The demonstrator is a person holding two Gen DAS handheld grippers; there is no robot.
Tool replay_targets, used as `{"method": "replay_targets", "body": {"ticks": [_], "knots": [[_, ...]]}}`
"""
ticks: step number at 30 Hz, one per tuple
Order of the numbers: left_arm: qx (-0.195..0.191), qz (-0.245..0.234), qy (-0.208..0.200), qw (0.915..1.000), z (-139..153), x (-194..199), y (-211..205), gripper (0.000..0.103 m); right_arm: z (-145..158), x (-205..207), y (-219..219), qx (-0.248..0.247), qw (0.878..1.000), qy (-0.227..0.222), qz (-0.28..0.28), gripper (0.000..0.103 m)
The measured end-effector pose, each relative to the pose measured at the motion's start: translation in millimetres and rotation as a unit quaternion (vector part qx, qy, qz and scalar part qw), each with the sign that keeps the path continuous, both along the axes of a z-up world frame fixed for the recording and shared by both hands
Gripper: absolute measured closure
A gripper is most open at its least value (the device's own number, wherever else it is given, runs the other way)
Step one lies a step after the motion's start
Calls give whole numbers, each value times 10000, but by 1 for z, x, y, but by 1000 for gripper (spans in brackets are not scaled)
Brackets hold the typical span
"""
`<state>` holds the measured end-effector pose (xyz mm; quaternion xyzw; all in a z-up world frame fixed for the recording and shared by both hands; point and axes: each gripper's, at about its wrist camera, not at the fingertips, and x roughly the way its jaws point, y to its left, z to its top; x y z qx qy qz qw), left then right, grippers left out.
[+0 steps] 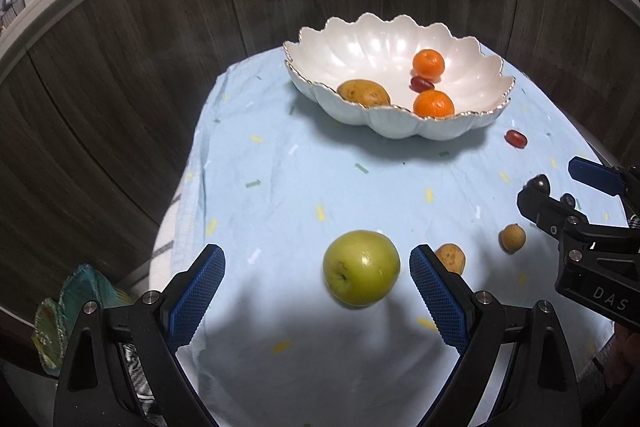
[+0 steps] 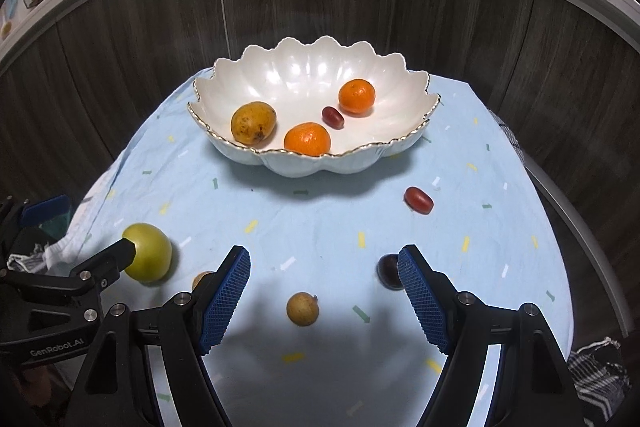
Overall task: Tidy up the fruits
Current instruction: 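Close the left tool on the green apple while the right tool grasps a small tan fruit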
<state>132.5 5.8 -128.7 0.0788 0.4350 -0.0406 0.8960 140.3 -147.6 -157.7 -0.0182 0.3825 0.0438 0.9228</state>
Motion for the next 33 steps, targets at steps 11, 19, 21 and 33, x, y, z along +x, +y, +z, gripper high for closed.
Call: {"method": "replay_targets", "body": {"ticks": [11, 19, 21, 33], "knots": [[-42, 17, 212, 9998, -20, 6, -2, 11, -21, -6, 7, -39, 9998, 71, 154, 29], [-14, -35, 297, 9996, -28, 12, -7, 16, -37, 0, 4, 66, 9994, 290, 193, 46], [10, -47, 350, 9994, -31, 14, -9, 19, -40, 2, 3, 85, 9992, 335, 189, 49], [-31, -75, 561, 9984, -45, 24, -13, 35, -52, 5, 6, 94, 9984, 502, 249, 69]]}}
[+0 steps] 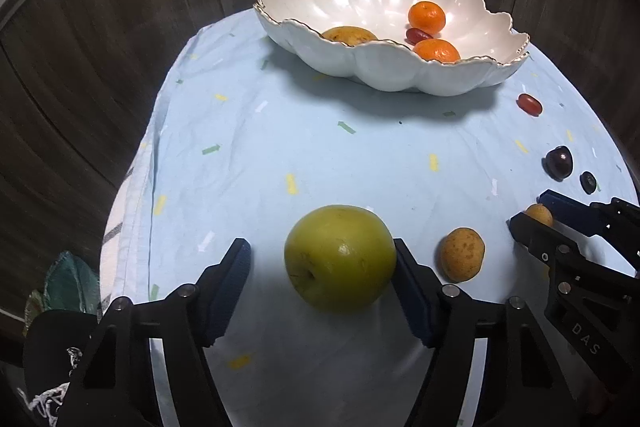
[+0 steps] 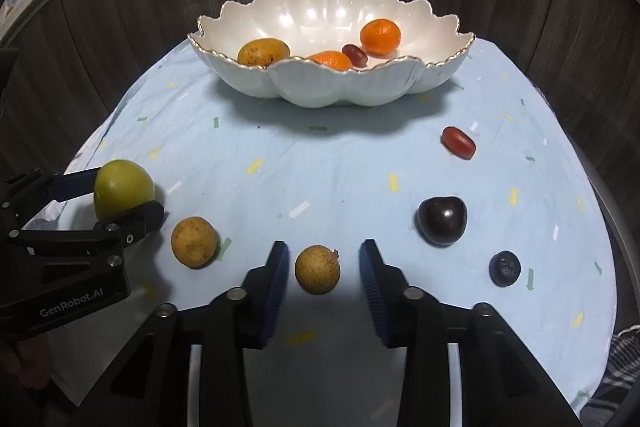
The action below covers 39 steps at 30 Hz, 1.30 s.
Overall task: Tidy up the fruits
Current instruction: 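Close the left tool on the green apple while the right tool grasps a small tan fruit, then lift and carry the apple in the left tool over the bowl while the right tool carries its fruit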
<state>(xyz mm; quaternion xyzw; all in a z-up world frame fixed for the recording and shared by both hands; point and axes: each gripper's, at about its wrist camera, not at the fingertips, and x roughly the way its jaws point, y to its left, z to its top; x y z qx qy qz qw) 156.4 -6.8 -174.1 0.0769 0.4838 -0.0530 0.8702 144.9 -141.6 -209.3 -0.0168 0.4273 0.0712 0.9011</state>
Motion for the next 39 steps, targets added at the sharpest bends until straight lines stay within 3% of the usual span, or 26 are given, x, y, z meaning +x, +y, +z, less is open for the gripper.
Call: {"method": "replay_targets", "body": {"ticks": [3, 5, 27, 39], "knots": [[-38, -49, 42, 10000, -2, 0, -1, 43, 0, 1, 1, -21, 10000, -27, 40, 79], [-108, -157, 53, 9998, -2, -1, -3, 54, 1, 0, 2, -20, 10000, -24, 53, 80], [-204, -38, -175, 9996, 13, -9, 2, 55, 18, -4, 5, -7, 9998, -156, 121, 80], [-191, 7, -343, 9992, 35, -13, 1, 55, 36, -6, 2, 74, 9994, -330, 83, 80]]}}
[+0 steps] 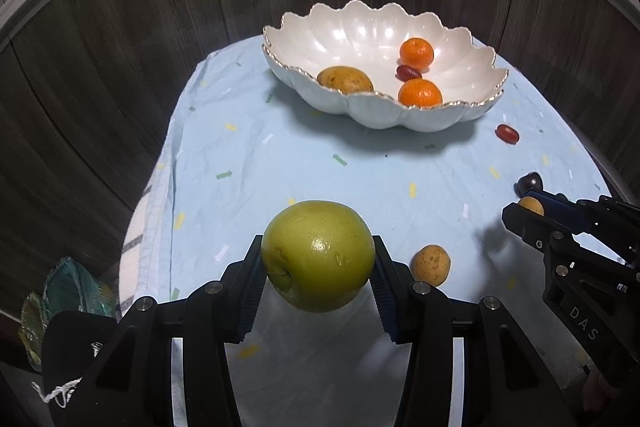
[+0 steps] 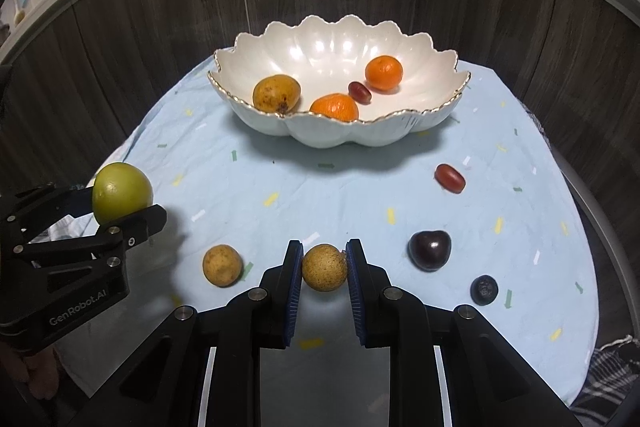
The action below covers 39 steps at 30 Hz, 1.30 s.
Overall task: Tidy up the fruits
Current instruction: 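Lift and carry the apple in the left tool over the bowl while the right tool carries its fruit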
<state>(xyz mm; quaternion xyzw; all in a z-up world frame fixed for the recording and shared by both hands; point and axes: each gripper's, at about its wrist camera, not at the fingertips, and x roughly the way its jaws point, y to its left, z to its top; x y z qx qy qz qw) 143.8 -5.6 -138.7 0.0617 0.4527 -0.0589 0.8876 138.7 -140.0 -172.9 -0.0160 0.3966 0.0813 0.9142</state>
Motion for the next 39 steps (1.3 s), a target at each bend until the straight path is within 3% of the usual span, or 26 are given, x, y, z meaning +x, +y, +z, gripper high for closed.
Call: {"method": "replay_targets", "body": {"ticks": [39], "knots": [[-140, -158, -548, 9983, 64, 37, -28, 55, 60, 30, -38, 60, 9970, -690, -342, 80]]}}
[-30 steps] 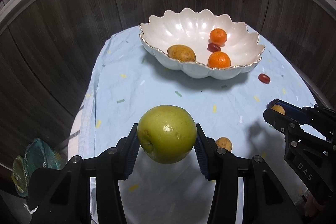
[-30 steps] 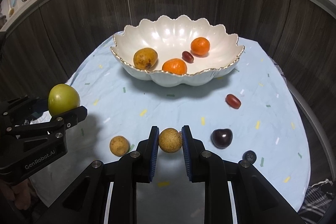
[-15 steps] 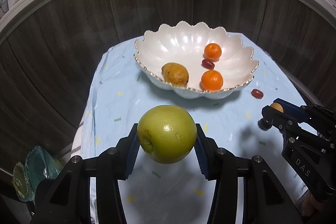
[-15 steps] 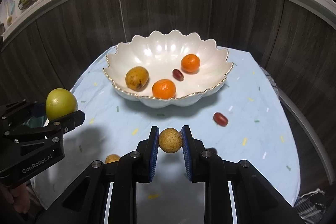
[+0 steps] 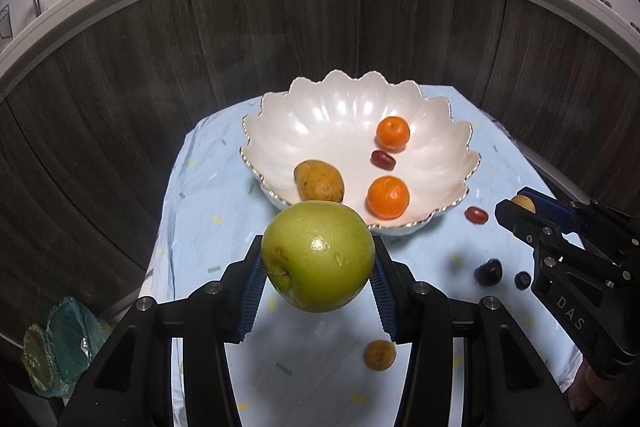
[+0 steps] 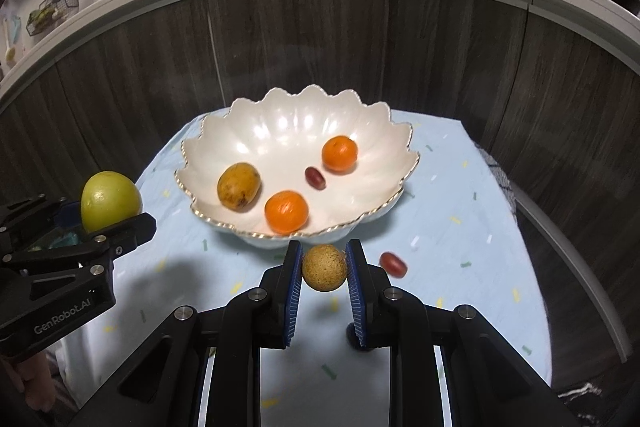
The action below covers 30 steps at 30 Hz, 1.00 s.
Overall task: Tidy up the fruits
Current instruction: 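Lift and carry the apple in the left tool over the bowl while the right tool carries its fruit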
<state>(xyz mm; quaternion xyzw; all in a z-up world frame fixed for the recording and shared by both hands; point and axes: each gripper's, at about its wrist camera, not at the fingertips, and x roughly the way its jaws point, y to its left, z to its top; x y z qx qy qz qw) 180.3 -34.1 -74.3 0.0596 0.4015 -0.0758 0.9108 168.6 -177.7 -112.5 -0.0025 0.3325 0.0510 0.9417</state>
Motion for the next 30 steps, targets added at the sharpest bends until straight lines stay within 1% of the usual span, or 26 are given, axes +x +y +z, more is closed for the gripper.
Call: {"method": "replay_targets", "body": {"ticks": [16, 30], "knots": [[-55, -62, -228, 9997, 20, 31, -14, 55, 24, 27, -13, -72, 9996, -274, -19, 80], [-96, -34, -235, 9997, 18, 63, -16, 55, 31, 62, -18, -59, 9995, -317, -31, 80]]}}
